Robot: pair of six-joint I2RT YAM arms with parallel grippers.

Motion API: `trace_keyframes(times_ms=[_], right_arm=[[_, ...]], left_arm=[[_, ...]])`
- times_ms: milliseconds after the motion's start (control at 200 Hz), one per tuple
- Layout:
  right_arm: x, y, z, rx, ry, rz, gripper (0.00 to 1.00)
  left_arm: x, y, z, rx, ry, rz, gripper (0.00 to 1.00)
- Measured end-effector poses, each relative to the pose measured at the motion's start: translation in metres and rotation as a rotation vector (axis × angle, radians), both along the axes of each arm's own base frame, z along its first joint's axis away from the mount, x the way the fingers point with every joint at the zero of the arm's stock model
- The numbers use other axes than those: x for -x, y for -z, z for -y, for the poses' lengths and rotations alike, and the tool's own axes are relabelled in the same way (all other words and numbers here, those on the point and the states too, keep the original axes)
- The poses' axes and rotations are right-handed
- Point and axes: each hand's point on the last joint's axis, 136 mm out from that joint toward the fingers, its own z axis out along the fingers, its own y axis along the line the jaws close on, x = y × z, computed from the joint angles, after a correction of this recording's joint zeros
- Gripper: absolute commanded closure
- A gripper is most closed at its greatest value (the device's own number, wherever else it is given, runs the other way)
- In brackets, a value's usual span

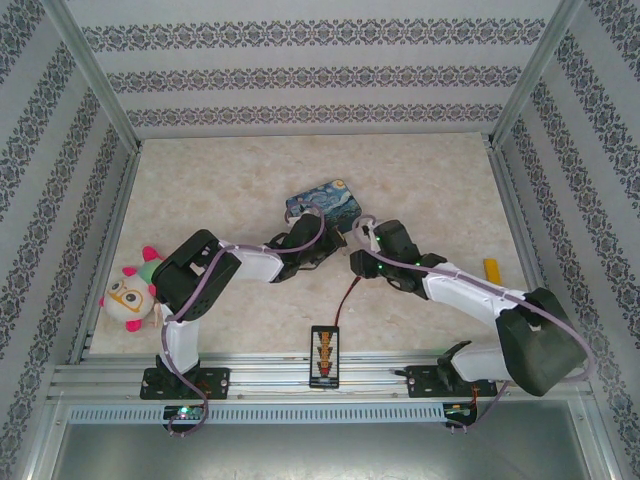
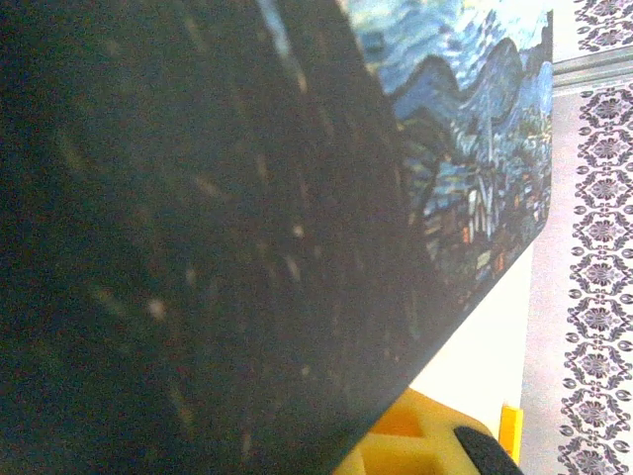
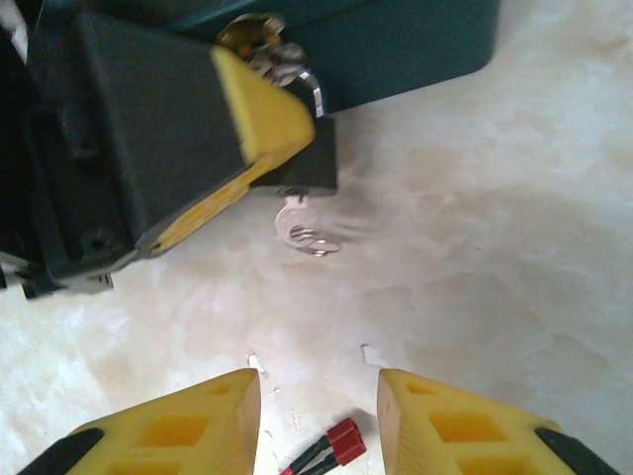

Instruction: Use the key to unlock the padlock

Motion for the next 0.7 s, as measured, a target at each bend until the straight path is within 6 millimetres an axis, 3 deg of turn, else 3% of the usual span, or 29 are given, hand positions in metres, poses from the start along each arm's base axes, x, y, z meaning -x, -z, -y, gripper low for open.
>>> trace_keyframes(times_ms=[700], right_arm=[[-0.018,0.022,-0.025,0.221,-0.148,0.052,0.60]], left_arm=[[0.004,-0.001,-0.001,0.001,0.017,-0.065,1.00]])
